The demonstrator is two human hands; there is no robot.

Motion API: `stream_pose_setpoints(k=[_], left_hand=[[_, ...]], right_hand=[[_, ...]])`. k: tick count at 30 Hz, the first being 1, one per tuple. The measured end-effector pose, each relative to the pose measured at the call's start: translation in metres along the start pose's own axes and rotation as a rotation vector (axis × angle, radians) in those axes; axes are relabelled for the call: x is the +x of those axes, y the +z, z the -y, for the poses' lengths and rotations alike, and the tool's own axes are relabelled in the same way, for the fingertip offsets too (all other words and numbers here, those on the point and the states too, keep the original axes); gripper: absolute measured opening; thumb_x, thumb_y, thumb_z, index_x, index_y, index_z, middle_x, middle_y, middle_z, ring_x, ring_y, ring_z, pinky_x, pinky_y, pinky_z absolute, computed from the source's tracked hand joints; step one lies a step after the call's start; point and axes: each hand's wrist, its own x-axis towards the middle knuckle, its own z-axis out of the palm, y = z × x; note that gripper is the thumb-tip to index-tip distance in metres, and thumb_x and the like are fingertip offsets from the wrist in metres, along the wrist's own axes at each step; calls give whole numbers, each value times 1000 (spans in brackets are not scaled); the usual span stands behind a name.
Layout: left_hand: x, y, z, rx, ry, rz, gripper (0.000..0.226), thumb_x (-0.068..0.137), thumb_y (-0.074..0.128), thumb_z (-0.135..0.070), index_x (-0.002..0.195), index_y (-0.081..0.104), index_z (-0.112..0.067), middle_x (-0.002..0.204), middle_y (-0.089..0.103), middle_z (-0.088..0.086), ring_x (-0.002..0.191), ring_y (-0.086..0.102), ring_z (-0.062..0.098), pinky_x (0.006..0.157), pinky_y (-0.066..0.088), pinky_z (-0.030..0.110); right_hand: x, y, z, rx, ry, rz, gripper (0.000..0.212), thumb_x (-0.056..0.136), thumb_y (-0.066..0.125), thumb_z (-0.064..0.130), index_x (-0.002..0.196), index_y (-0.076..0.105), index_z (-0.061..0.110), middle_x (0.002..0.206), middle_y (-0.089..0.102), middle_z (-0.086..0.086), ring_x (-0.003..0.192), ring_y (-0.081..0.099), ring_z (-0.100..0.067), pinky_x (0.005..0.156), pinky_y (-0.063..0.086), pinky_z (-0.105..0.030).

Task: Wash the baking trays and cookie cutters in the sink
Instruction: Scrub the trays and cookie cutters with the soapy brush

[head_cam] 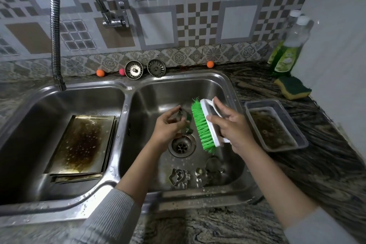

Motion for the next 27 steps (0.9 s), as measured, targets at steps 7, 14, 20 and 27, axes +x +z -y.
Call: stream_pose_setpoints(k=[7,14,20,27], left_hand=[[1,0,10,-67,-13,41,55,80,65,12,123,47,-17,94,60,7,72,70,17,64,57,37],[-1,3,12,24,-63,93,44,88,60,4,116,43,-25,94,60,9,77,62,13,64,54,32],[-6,-1,8,-23,-116,286,60,97,40,5,144,27,-31,112,50,14,101,57,20,84,53,40],[-10,7,6,117,79,183,50,88,62,-8,132,43,-24,105,65,13,89,67,22,81,54,49]], right_hand=[[-6,0,-10,-7,71,-13,58,81,71,8,130,54,35,109,63,-3,45,53,6,44,42,-12],[-3,-6,-8,-16,8,-10,61,79,72,8,132,53,33,127,62,3,98,67,-14,79,57,-31],[-2,-8,-7,-75,-51,2,62,77,74,9,132,53,32,130,56,16,107,61,-5,88,52,-28],[0,-7,-2,-92,-99,37,62,77,74,8,132,54,30,117,60,19,100,62,0,86,52,-25]])
